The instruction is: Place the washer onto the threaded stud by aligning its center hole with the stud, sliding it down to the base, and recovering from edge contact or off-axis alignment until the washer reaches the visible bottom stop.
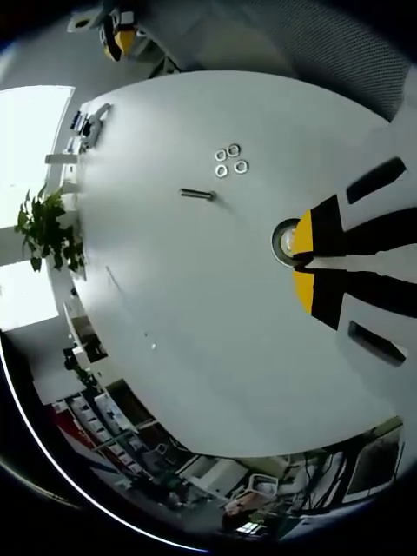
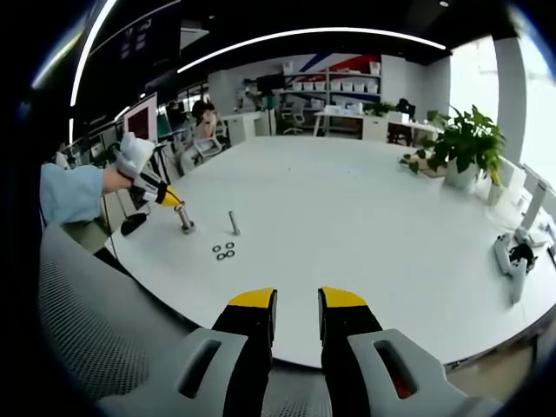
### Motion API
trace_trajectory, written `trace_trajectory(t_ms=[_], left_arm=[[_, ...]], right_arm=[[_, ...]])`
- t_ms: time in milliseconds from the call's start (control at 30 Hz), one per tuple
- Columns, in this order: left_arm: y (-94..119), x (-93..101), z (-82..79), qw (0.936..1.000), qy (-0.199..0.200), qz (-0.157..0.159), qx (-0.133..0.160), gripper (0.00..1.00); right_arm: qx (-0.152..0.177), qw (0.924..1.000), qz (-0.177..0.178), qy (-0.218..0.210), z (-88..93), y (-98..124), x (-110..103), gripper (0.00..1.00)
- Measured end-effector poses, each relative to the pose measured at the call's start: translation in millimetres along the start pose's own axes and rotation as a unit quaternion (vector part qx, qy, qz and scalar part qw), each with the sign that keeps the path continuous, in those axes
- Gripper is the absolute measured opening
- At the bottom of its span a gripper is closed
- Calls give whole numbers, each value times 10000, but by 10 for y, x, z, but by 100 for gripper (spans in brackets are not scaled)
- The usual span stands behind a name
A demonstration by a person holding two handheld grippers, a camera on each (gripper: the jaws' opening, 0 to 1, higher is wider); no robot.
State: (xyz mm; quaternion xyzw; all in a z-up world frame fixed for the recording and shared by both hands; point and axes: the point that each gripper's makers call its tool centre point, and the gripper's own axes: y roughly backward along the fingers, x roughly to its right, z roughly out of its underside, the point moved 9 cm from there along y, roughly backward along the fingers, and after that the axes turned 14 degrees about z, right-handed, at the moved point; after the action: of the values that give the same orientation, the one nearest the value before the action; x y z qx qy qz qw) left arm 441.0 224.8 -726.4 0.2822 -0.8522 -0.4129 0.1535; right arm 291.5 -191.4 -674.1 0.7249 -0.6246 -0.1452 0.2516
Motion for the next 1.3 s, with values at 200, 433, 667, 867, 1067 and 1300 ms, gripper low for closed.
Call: trace_trajectory(t_ms=[200, 433, 667, 867, 1067, 1300], left_arm=[[-50, -18, -1, 10000, 18, 40, -37, 2], [-70, -4, -11, 9999, -106, 66, -60, 2], [-68, -7, -16, 9996, -274, 105, -33, 3], [-70, 19, -33, 9992, -385, 100, 7, 3], [-57, 39, -26, 9994, -331, 99, 12, 4], [42, 94, -2, 9996, -283, 4, 60, 4]], right_arm=[[-10, 10000, 3, -5, 4, -2, 6, 21], [-12, 10000, 8, -10, 7, -6, 11, 21], [-10, 10000, 11, -14, 6, -8, 12, 21], [-7, 10000, 14, -16, 9, -9, 14, 21], [2, 10000, 11, -20, 10, -11, 19, 21], [29, 10000, -44, -12, 4, -2, 5, 20]])
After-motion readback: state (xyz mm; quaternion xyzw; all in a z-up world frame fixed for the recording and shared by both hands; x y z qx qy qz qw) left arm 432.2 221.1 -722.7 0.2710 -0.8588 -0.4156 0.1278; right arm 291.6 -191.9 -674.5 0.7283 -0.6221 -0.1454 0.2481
